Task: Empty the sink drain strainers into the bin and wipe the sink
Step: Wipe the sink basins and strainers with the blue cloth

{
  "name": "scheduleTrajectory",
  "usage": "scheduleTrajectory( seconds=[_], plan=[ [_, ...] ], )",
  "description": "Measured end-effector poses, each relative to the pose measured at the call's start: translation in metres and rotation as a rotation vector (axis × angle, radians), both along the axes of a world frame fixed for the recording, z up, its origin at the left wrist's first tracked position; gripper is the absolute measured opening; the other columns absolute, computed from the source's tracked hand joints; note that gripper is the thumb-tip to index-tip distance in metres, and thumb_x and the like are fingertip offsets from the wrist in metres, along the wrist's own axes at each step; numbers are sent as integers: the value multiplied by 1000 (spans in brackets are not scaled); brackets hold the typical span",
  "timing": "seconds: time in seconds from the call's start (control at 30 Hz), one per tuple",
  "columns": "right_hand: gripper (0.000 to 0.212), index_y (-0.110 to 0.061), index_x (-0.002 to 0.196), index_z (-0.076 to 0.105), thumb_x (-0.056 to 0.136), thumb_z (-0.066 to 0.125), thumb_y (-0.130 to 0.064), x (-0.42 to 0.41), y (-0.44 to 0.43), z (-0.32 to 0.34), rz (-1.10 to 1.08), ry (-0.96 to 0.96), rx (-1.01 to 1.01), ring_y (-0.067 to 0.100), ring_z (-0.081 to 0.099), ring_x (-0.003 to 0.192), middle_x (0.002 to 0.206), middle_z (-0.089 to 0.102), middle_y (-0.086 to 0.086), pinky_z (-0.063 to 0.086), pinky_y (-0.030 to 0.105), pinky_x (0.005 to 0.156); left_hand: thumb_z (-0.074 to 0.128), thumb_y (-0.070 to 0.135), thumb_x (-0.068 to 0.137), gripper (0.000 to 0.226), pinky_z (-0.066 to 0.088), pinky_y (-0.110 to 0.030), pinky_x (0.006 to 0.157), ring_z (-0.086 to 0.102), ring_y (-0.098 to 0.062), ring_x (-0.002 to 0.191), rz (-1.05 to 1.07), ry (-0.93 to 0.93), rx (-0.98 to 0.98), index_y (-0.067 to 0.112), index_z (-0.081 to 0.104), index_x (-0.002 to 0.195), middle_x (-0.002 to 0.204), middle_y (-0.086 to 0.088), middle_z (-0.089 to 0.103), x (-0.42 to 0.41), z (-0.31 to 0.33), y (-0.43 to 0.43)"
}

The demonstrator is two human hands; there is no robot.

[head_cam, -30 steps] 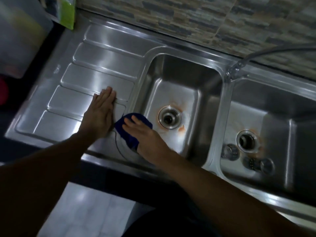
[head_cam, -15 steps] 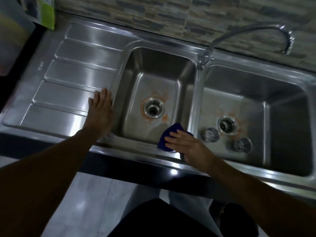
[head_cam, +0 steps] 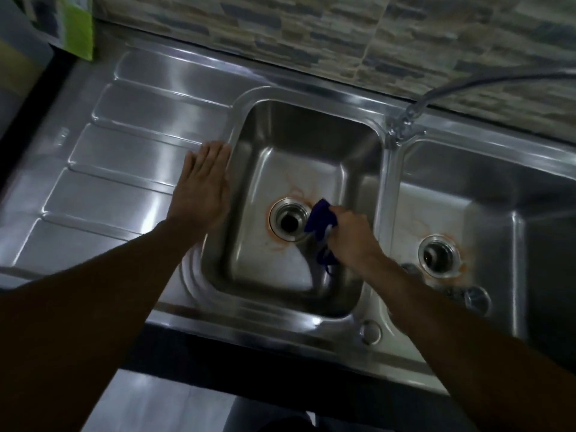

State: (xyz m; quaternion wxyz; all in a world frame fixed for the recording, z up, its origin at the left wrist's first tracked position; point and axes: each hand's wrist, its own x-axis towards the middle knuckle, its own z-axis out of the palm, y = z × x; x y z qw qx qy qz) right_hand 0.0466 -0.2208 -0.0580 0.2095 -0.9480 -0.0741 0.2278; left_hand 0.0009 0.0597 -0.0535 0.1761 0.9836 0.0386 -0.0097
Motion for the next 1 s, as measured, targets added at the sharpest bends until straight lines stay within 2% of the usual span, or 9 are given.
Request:
scheduleTrajectory(
  seconds=[0.13,0.2,0.3,0.37,0.43,0.6,0.73,0.87,1.0],
  plan=[
    [22,-17,92,68,87,59,2,62,22,-22,-225,-21,-19,23,67,82,108,66,11,61,35,62,20,26,104,58,6,-48,128,10,-33,156,-11,-46,51,3,24,157,166,-19,17,44,-4,11],
    [24,-11,111,68,89,60,-9,86,32,-44,-311,2,-42,34,66,103,119,64,19,59,39,83,20,28,104,58,8,-47,128,10,-32,156,-27,-59,55,3,24,157,166,-19,16,60,-6,14],
    [65,-5,146,40,93,54,-41,97,46,-85,-194,44,-110,42,38,138,149,38,28,32,42,115,16,32,105,59,10,-47,128,12,-29,156,-30,-78,50,5,26,157,166,-16,20,70,-13,17],
    [79,-10,157,16,97,39,-54,92,49,-114,2,-62,-209,37,6,152,164,10,20,5,46,123,15,34,105,60,12,-47,128,14,-27,156,-21,-94,32,6,29,156,165,-14,23,72,-17,18],
    [78,-15,159,0,99,28,-57,87,48,-139,59,-145,-226,31,-6,154,167,-3,11,1,48,125,17,33,106,57,13,-47,128,15,-25,156,-17,-102,26,9,30,157,165,-12,25,74,-20,19],
    [75,-8,159,10,100,32,-49,81,99,-171,-43,-294,-158,39,3,152,166,5,18,9,55,123,21,31,105,56,15,-50,127,18,-27,156,-7,-114,47,9,32,156,165,-13,26,79,-25,19],
    [69,-13,159,5,103,29,-44,92,172,-181,167,-321,1,30,-3,154,167,-1,12,6,49,125,22,31,104,57,16,-51,127,20,-29,155,-24,-122,42,7,33,155,164,-15,27,80,-26,21],
    [66,-10,159,11,103,34,-35,83,134,-190,280,-341,-32,27,4,154,167,6,10,12,46,125,22,30,105,56,16,-50,127,18,-28,155,-23,-127,47,8,32,156,164,-14,27,83,-27,22],
    [65,-1,157,13,102,25,-34,75,62,-184,-62,-315,-249,36,10,153,164,10,21,13,50,124,26,26,103,57,15,-50,127,17,-27,156,-13,-110,57,8,30,157,165,-12,25,82,-25,21]
  ],
)
